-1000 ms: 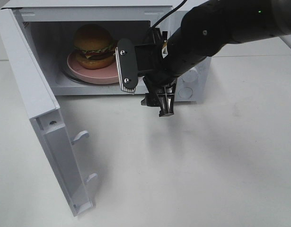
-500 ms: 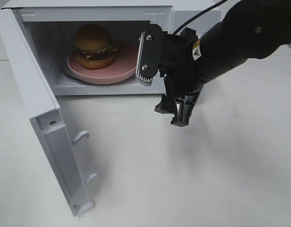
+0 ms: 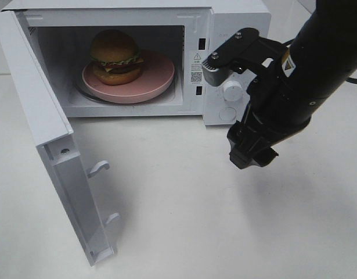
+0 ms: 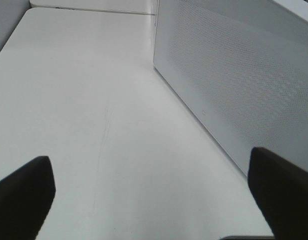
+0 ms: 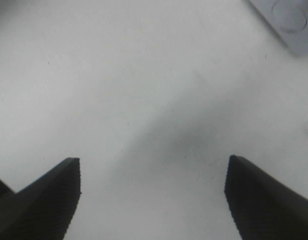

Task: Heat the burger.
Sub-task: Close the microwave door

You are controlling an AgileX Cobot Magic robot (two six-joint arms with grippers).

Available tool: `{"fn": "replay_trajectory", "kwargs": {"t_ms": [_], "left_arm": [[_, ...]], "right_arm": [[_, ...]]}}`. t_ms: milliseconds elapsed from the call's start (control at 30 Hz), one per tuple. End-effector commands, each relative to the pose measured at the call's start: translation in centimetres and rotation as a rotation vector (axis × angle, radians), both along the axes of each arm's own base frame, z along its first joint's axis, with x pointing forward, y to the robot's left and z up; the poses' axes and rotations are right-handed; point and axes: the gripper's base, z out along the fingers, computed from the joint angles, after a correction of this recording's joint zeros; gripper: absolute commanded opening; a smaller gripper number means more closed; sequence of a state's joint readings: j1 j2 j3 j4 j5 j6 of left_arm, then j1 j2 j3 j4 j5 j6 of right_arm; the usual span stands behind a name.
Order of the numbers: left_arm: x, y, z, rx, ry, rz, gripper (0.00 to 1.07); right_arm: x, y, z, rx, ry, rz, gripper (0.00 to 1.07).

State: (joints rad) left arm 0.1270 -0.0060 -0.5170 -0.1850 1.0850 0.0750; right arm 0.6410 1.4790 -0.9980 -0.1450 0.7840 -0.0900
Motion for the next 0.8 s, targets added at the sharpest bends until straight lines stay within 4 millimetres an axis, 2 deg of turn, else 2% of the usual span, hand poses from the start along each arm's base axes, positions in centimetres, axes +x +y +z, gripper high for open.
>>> {"fn": "replay_trajectory", "kwargs": {"t_ms": [33, 300, 367, 467, 533, 767, 800], "left_arm": [[-0.2, 0.0, 0.1, -0.001, -0.031, -0.002, 1.02], [-0.2, 0.0, 0.1, -0.001, -0.031, -0.002, 1.02], [-0.2, 0.0, 0.1, -0.001, -0.031, -0.002, 1.02], [-0.2, 0.0, 0.1, -0.001, -0.031, -0.002, 1.02], [-0.2, 0.0, 0.1, -0.001, -0.031, -0.002, 1.02], [-0.2, 0.0, 0.1, -0.001, -0.031, -0.002, 1.02], [-0.2, 0.0, 0.1, -0.001, -0.031, -0.002, 1.02]], "right_arm": [[-0.7, -0.6, 0.2, -0.025, 0.039, -0.040, 0.76], [-2.6, -2.1, 2.4, -0.039, 0.064, -0.100, 0.76], [-3.4, -2.8, 3.7, -0.015, 0.039, -0.115, 0.76], [-3.7, -3.0, 4.1, -0.005, 0.032, -0.128, 0.76], [-4.7, -3.7, 5.6, 0.048, -0.009, -0.160, 0.76], [-6.4, -5.0, 7.7, 0.109, -0.070, -0.183, 0.76], [-6.9, -5.7, 8.2, 0.125, -0.075, -0.204, 0.76]]}}
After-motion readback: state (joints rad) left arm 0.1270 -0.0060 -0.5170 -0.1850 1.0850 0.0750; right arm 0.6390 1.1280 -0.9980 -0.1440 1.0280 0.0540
